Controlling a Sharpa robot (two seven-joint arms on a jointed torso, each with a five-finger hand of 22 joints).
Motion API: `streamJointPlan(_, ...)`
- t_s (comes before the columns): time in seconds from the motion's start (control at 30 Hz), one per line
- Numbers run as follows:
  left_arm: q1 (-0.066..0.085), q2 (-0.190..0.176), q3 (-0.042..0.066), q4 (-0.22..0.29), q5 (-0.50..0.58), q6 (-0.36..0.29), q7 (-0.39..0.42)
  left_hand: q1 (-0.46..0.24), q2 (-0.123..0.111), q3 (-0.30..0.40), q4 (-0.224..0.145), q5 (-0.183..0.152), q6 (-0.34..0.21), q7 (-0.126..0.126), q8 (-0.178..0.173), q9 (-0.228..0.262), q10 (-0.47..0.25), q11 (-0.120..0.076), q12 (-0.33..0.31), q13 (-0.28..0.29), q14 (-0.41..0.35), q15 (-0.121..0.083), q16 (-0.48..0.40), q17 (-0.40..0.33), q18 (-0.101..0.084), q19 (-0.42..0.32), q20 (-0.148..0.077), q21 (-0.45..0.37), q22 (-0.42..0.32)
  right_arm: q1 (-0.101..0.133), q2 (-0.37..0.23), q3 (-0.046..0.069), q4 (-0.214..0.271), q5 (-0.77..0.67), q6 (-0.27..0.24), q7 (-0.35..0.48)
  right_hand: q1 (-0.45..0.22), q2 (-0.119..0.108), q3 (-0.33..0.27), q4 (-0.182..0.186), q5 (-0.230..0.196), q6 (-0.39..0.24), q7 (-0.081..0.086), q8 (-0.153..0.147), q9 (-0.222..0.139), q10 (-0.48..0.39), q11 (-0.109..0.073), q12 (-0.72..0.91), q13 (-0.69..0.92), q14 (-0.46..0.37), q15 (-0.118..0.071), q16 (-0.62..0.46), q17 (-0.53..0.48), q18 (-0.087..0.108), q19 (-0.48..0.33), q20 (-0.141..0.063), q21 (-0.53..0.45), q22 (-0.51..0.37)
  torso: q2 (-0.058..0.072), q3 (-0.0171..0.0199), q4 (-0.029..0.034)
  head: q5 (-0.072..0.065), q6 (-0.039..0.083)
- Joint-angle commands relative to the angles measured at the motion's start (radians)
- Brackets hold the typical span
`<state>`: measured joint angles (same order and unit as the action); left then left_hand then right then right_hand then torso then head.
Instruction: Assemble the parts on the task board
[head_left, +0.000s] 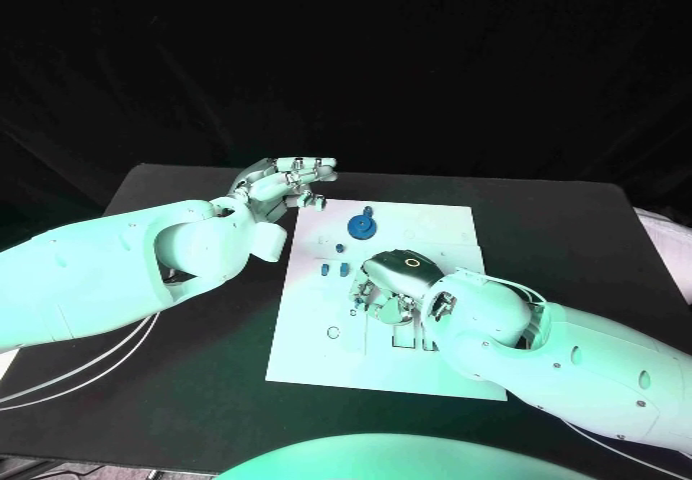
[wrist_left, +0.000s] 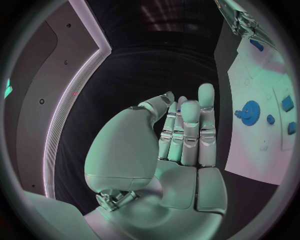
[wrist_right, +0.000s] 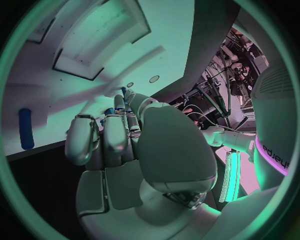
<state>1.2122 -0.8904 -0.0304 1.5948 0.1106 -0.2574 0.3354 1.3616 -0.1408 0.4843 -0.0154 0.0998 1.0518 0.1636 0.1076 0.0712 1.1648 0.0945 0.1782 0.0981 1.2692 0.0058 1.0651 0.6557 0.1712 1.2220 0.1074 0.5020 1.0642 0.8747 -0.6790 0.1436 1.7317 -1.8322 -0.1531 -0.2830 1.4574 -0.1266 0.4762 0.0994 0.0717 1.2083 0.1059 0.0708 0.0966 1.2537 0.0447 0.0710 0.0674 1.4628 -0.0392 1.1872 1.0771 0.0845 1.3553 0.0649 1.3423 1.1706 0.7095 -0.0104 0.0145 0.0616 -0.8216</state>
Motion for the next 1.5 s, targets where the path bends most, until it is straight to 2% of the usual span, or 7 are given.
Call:
streamJointPlan(0.03,0.000,0.001,0.000,0.000,-0.005,0.022,0.002,0.011,-0.002,-0.004,-0.004,0.005,0.001,0.003,0.004,-0.002,-0.006,-0.002,0.006,0.001,-0.006,0.002,-0.005,-0.001,0.012,-0.003,0.001,-0.005,-0.001,-0.005,0.002,-0.005,-0.004,0.004,0.026,0.013,-0.001,0.005,0.005,-0.002,0.007,0.000,0.004,0.002,0.002,0.002,0.006,-0.005,0.000,0.035,0.007,0.004,0.000,0.002,0.000,0.007,0.002,-0.001,-0.001,0.0002,-0.0004,0.003,-0.004)
streamJointPlan(0.67,0.000,0.000,0.000,-0.003,-0.008,0.026,-0.004,0.012,-0.002,-0.005,-0.005,0.005,0.000,0.004,0.003,-0.002,-0.007,-0.001,0.006,0.001,-0.008,0.003,-0.007,-0.004,0.011,-0.003,0.001,-0.006,-0.002,-0.007,0.002,-0.006,0.012,0.008,0.029,0.017,-0.005,0.006,0.005,-0.003,0.007,0.000,0.006,0.002,0.002,0.002,0.007,-0.006,-0.001,0.035,0.009,0.004,0.000,0.002,0.000,0.009,0.002,-0.001,-0.001,-0.0005,-0.0005,0.011,-0.016)
streamJointPlan(1.0,0.000,0.001,0.000,-0.004,-0.008,0.029,-0.005,0.012,-0.002,-0.005,-0.005,0.005,0.000,0.004,0.003,-0.002,-0.007,-0.001,0.006,0.001,-0.008,0.003,-0.007,-0.004,0.011,-0.003,0.001,-0.006,-0.002,-0.008,0.004,-0.006,0.001,0.007,0.049,0.009,-0.005,0.006,0.005,-0.003,0.007,0.000,0.006,0.002,0.002,0.002,0.008,-0.006,-0.001,0.035,0.009,0.004,0.000,0.002,-0.001,0.009,0.002,-0.001,-0.001,-0.0009,-0.0001,0.011,-0.019)
streamJointPlan(1.17,0.000,0.000,0.000,-0.004,-0.009,0.030,-0.006,0.012,-0.002,-0.005,-0.005,0.005,0.000,0.004,0.003,-0.002,-0.007,-0.001,0.006,0.001,-0.008,0.003,-0.007,-0.004,0.011,-0.003,0.001,-0.006,-0.002,-0.008,0.010,-0.009,-0.008,-0.002,0.058,0.003,-0.007,0.007,0.006,-0.004,0.008,-0.001,0.007,0.001,0.003,0.002,0.008,-0.006,-0.001,0.035,0.010,0.004,-0.001,0.003,-0.002,0.010,0.001,-0.003,-0.001,-0.0003,-0.0001,0.013,-0.021)
streamJointPlan(1.33,0.000,-0.001,0.000,-0.003,-0.010,0.030,-0.007,0.012,-0.002,-0.005,-0.005,0.005,0.000,0.004,0.003,-0.002,-0.007,-0.001,0.006,0.001,-0.008,0.003,-0.007,-0.004,0.011,-0.003,0.001,-0.006,-0.002,-0.008,0.015,-0.018,-0.017,-0.017,0.073,-0.006,-0.011,0.006,0.006,-0.005,0.007,-0.002,0.007,0.000,0.003,0.000,0.009,-0.007,-0.001,0.035,0.011,0.003,-0.002,0.003,-0.002,0.011,0.001,-0.002,0.000,-0.0005,0.0009,0.014,-0.024)
streamJointPlan(1.5,0.000,-0.001,0.000,-0.003,-0.012,0.031,-0.008,0.012,-0.002,-0.005,-0.005,0.005,0.000,0.004,0.003,-0.002,-0.007,-0.001,0.006,0.001,-0.008,0.003,-0.007,-0.004,0.011,-0.003,0.001,-0.006,-0.002,-0.008,0.019,-0.024,-0.023,-0.023,0.065,-0.006,-0.024,0.002,0.006,-0.009,0.007,-0.017,0.012,-0.007,0.000,-0.015,0.014,-0.010,-0.004,0.033,0.015,0.002,-0.005,0.004,-0.006,0.016,-0.002,-0.007,-0.001,-0.0006,-0.0004,0.016,-0.026)
